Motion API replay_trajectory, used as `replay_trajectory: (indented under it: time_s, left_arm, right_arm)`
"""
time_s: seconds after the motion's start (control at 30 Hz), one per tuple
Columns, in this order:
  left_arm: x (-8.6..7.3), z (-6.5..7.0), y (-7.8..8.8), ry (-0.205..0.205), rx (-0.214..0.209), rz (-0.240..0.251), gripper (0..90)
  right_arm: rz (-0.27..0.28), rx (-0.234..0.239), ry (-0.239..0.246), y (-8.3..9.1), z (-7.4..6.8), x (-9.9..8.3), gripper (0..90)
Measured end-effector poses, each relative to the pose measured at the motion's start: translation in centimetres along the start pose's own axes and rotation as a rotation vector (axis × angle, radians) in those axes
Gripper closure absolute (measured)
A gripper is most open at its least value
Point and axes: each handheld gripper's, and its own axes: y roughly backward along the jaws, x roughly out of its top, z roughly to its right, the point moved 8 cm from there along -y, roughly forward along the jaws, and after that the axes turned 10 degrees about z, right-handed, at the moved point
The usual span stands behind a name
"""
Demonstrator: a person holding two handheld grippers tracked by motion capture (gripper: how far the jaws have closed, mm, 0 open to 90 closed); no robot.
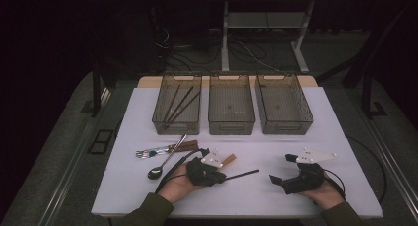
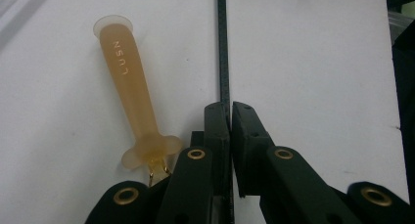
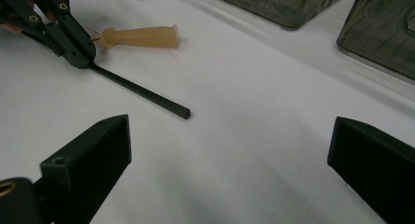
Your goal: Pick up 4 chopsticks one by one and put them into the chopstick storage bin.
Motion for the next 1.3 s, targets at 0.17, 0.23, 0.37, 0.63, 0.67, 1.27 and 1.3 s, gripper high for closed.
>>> replay_trajectory:
  time_s: [0.17,0.23,0.37,0.63,0.67,1.27,1.3]
  left_arm:
    - [0.0,0.0,0.1,-0.001,-0.005,-0.001,86.1]
    - [0.0,0.1,0.2,0.006,-0.017,0.001,86.1]
    - [0.3,0.6,0.4,0.049,-0.021,0.021,86.1]
    - [0.8,0.8,1.4,0.081,-0.02,0.06,86.1]
    - [0.9,0.8,1.6,0.086,-0.019,0.064,86.1]
    - [1.1,0.0,5.7,0.116,0.031,0.12,86.1]
    - [1.0,-0.1,6.0,0.12,0.04,0.12,86.1]
  right_arm:
    - [0.001,0.001,0.002,0.0,0.0,0.0,2.2]
    - [0.003,0.003,0.007,0.1,0.0,0.0,2.2]
    - [0.004,0.001,0.005,0.1,0.0,0.1,2.2]
    - [-0.003,0.006,0.014,-0.1,-0.2,0.0,2.2]
    - [-0.007,0.007,0.017,-0.1,-0.2,-0.1,2.2]
    - [-0.01,0.014,0.022,-0.2,-0.3,-0.1,2.2]
    - [-0.01,0.013,0.022,-0.2,-0.3,-0.1,2.2]
